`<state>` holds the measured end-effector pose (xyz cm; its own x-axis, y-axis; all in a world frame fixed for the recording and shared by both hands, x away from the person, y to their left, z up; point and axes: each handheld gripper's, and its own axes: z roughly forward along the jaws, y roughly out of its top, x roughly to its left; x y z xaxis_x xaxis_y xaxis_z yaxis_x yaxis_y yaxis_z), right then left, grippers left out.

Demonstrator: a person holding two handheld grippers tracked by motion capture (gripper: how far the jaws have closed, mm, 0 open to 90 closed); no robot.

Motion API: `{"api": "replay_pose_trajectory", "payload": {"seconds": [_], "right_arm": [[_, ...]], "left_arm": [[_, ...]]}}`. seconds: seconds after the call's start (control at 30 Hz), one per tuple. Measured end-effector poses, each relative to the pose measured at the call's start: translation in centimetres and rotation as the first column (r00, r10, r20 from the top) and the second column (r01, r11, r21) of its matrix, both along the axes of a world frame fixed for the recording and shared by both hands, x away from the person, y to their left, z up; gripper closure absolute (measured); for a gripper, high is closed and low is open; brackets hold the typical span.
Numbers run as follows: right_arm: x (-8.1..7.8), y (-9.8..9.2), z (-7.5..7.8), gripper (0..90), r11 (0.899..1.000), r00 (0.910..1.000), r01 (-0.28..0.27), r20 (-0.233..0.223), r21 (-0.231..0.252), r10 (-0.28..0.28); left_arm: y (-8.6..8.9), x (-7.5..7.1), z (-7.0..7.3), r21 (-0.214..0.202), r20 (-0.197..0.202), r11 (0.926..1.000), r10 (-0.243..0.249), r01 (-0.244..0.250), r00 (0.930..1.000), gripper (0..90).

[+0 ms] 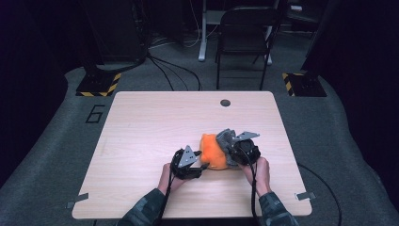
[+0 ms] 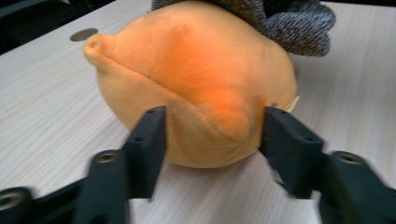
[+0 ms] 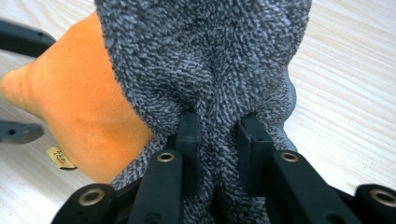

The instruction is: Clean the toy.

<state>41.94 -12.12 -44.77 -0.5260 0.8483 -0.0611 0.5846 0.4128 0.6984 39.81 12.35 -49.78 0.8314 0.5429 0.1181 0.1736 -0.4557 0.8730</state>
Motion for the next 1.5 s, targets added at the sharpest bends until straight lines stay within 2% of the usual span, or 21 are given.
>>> {"api": "replay_pose_trajectory", "payload": {"seconds": [0.1,0.23,0.47,0.67,0.77,0.87,1.0,1.1,1.2,1.33,1.37,1.5], "right_arm": [[0.1,-0.1,0.0,73.4,1.0,1.0,-0.008,0.0,-0.002,0.008],[0.2,-0.1,0.0,73.4,1.0,1.0,-0.001,-0.008,0.003,0.001],[0.2,-0.2,0.0,73.4,1.0,0.9999,0.006,-0.013,0.01,-0.005],[0.3,-0.5,-0.2,73.5,1.0,0.9997,0.005,-0.023,0.016,-0.004],[0.3,-0.5,-0.2,73.4,1.0,0.9995,0.01,-0.031,0.021,-0.009],[0.3,-0.5,-0.2,73.4,1.0,0.9997,0.004,-0.024,0.017,-0.003],[0.3,-0.6,-0.3,73.4,1.0,0.9997,0.005,-0.024,0.019,-0.005],[0.3,-0.5,-0.3,73.5,1.0,0.9997,0.006,-0.025,0.023,-0.005],[0.2,-0.5,-0.3,73.5,1.0,0.9997,0.007,-0.023,0.024,-0.006],[0.1,-0.6,-0.3,73.4,0.999,0.9997,0.011,-0.024,0.032,-0.011],[0.1,-0.8,-0.1,73.3,0.999,0.9996,-0.001,-0.029,0.039,0.002],[-0.3,-1.7,1.1,73.1,0.997,0.9999,0.009,-0.016,0.078,-0.007]], "left_arm": [[0.4,0.2,-0.1,0.02,0.003,0.9998,-0.008,0.008,1.0,27.1],[0.5,0.5,-0.6,0.056,0.011,0.9984,-0.014,0.014,0.9998,21.5],[-0.2,1.3,-1.9,0.114,0.029,0.9926,-0.043,0.04,0.9986,21.2],[-0.4,1.8,-2.4,0.122,0.035,0.992,-0.038,0.034,0.9987,22.4],[-0.5,1.8,-2.5,0.131,0.056,0.9907,-0.045,0.037,0.9975,23.6],[-0.8,1.8,-2.6,0.146,0.075,0.9884,-0.054,0.043,0.9958,26.3],[-0.9,1.9,-2.7,0.139,0.086,0.9891,-0.061,0.048,0.9945,33.1],[-0.9,1.9,-2.8,0.132,0.091,0.9899,-0.065,0.052,0.9938,40.2],[-0.9,1.8,-2.8,0.132,0.108,0.9898,-0.07,0.055,0.9917,51.0],[-1.0,1.8,-2.8,0.132,0.102,0.99,-0.065,0.051,0.9926,62.5],[-1.0,1.8,-2.8,0.133,0.101,0.9899,-0.063,0.049,0.9929,65.1],[-0.9,1.9,-2.8,0.127,0.106,0.9909,-0.058,0.044,0.9927,72.3]]}}
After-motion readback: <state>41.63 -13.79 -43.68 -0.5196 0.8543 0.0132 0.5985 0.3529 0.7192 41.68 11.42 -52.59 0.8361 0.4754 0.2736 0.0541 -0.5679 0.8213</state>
